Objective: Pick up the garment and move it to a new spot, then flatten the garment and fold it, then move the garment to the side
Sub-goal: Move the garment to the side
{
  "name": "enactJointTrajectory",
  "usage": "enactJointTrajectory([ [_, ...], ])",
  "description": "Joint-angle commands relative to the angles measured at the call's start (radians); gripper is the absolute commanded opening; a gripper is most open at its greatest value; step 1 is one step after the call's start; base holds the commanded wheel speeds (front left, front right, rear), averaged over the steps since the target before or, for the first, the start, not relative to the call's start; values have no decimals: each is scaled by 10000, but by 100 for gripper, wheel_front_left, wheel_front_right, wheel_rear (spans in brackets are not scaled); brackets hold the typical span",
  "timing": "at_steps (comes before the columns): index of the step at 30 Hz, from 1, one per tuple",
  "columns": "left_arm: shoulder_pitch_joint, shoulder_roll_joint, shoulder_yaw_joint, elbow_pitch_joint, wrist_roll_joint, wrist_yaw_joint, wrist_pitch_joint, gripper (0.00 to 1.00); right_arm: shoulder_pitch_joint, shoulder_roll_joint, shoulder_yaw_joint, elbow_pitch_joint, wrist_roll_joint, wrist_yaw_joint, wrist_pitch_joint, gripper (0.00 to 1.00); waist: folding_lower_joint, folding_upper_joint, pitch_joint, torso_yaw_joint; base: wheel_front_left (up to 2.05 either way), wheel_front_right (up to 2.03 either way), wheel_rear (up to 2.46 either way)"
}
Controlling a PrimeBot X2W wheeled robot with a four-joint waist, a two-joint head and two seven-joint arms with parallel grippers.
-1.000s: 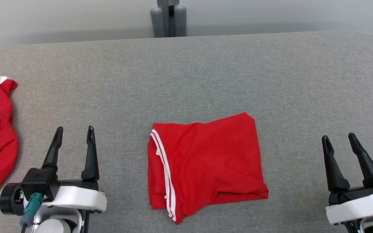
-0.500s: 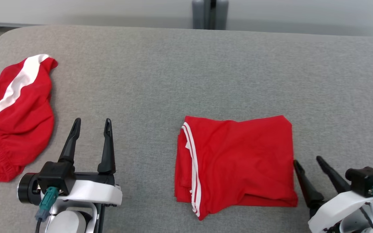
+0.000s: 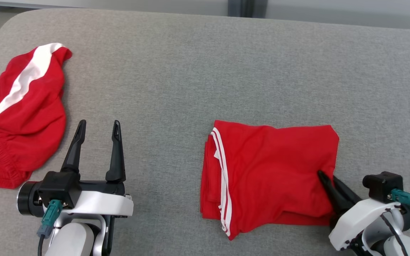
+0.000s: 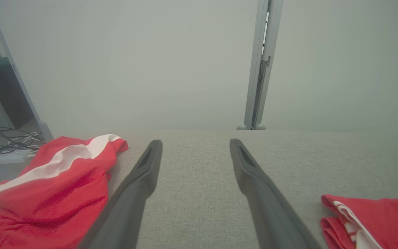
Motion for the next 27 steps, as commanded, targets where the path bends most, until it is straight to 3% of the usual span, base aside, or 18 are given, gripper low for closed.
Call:
enactJointTrajectory([
  [1,-198,-19,50,-24,6,-41,-65,100,-55,-194,-117,-105,-124,-4,-147,0,0,0,39,-102,0,0,0],
  [6,-83,60,187,-133,-81,-50,-101,100,82,-646,-139,-987,-982,-2,-537,0,0,0,180,-838,0,0,0],
  [12,-233,378,347,-507,89,15,-23,100,-48,-1528,65,-2028,-1939,-2,-1108,0,0,0,599,-2420,0,0,0],
  [16,-456,648,320,-822,255,10,231,100,-416,-2019,15,-2093,-2064,-4,-1514,0,0,0,896,-3424,0,0,0],
  [21,-858,998,222,-1229,482,-52,768,100,-1371,-2432,-4,-1240,-1703,-5,-2089,0,0,0,1337,-4376,0,0,0],
  [27,-1226,1388,191,-1712,739,-49,1353,100,-3586,-2478,366,1106,-940,-2,-2831,0,0,0,1761,-5041,0,0,0],
])
